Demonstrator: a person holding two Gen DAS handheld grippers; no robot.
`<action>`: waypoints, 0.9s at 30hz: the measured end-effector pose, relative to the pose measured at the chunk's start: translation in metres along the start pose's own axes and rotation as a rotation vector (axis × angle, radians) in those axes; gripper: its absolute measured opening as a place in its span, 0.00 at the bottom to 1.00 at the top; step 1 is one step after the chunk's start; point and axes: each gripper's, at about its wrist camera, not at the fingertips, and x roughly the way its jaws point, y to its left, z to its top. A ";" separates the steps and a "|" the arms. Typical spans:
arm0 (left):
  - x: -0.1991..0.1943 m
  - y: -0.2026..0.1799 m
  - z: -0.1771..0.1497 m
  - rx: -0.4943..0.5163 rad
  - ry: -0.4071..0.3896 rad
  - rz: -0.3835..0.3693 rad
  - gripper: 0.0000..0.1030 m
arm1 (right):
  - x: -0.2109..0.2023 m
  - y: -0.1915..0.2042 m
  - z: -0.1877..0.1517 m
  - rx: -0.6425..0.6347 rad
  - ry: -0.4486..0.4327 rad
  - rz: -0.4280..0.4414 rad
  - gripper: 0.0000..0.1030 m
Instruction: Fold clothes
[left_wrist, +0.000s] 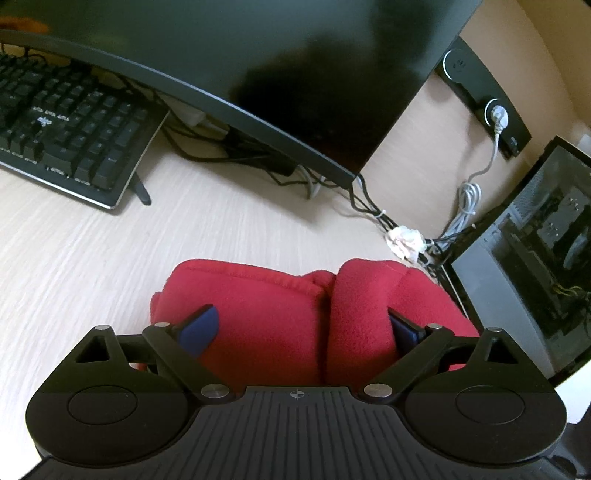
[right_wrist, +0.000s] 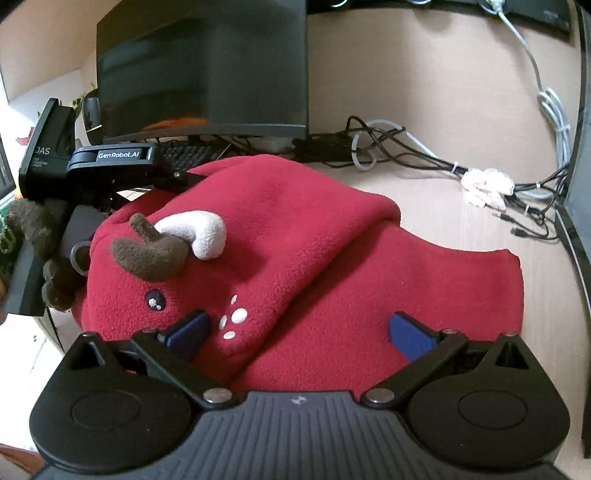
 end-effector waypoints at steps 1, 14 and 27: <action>-0.001 -0.001 0.000 -0.006 0.001 0.005 0.94 | 0.000 -0.001 0.003 -0.009 0.018 0.011 1.00; -0.089 -0.048 -0.068 -0.354 0.214 -0.219 0.94 | 0.030 -0.074 0.062 0.030 -0.030 -0.161 1.00; -0.041 -0.023 -0.019 -0.192 0.143 0.064 0.92 | 0.006 -0.007 0.000 0.022 0.110 0.043 1.00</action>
